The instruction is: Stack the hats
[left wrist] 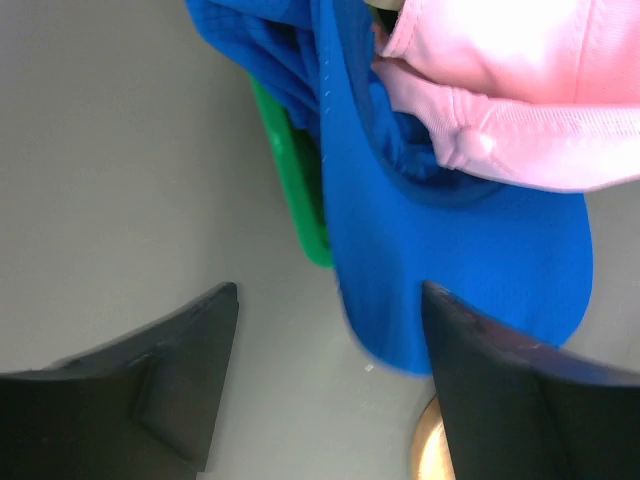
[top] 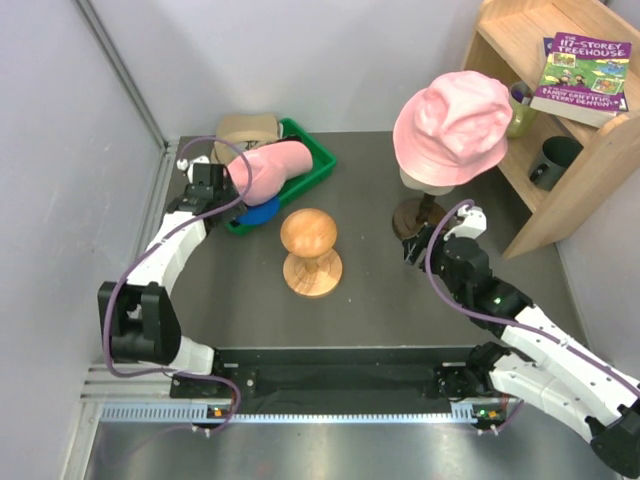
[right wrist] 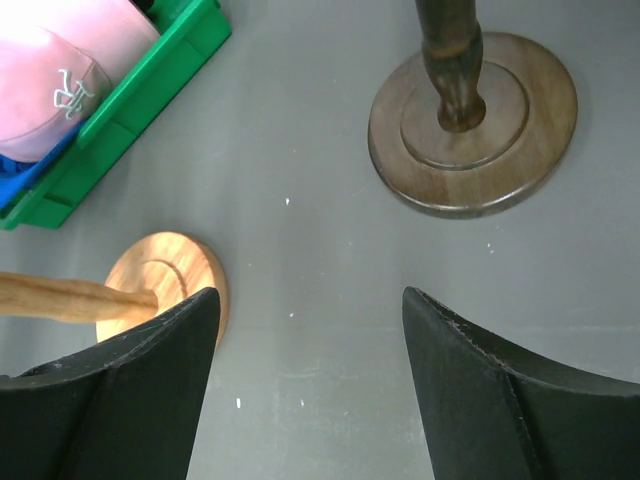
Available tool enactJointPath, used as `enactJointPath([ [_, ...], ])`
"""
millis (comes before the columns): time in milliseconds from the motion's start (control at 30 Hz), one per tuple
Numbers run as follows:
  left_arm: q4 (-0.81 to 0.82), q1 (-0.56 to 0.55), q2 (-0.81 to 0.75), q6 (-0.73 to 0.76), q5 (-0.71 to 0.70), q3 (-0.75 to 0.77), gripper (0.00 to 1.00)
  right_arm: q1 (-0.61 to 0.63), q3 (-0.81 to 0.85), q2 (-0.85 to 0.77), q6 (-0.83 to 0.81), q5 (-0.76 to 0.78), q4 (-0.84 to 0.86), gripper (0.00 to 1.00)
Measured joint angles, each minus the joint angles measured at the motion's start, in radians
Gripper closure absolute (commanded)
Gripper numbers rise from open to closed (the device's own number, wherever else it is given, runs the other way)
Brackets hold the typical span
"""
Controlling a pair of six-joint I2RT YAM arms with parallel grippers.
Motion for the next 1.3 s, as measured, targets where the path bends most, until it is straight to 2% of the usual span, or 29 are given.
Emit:
enactJointPath([
  [67, 0.026, 0.003, 0.033, -0.02, 0.008, -0.001, 0.84, 0.0, 0.007, 0.002, -0.013, 0.0, 0.002, 0.26],
  [133, 0.041, 0.003, 0.06, -0.028, 0.008, 0.002, 0.99, 0.0, 0.014, 0.004, -0.025, -0.001, 0.003, 0.26],
  [567, -0.083, 0.003, 0.018, -0.005, -0.086, 0.106, 1.0, 0.0, 0.05, 0.004, -0.076, -0.013, -0.009, 0.25],
  [900, -0.235, 0.003, 0.001, 0.114, -0.142, 0.243, 1.0, 0.0, 0.05, -0.051, -0.076, -0.019, -0.032, 0.25],
  [1300, -0.391, 0.004, -0.002, 0.262, -0.312, 0.396, 1.0, 0.0, 0.05, -0.091, -0.076, -0.003, -0.063, 0.25],
])
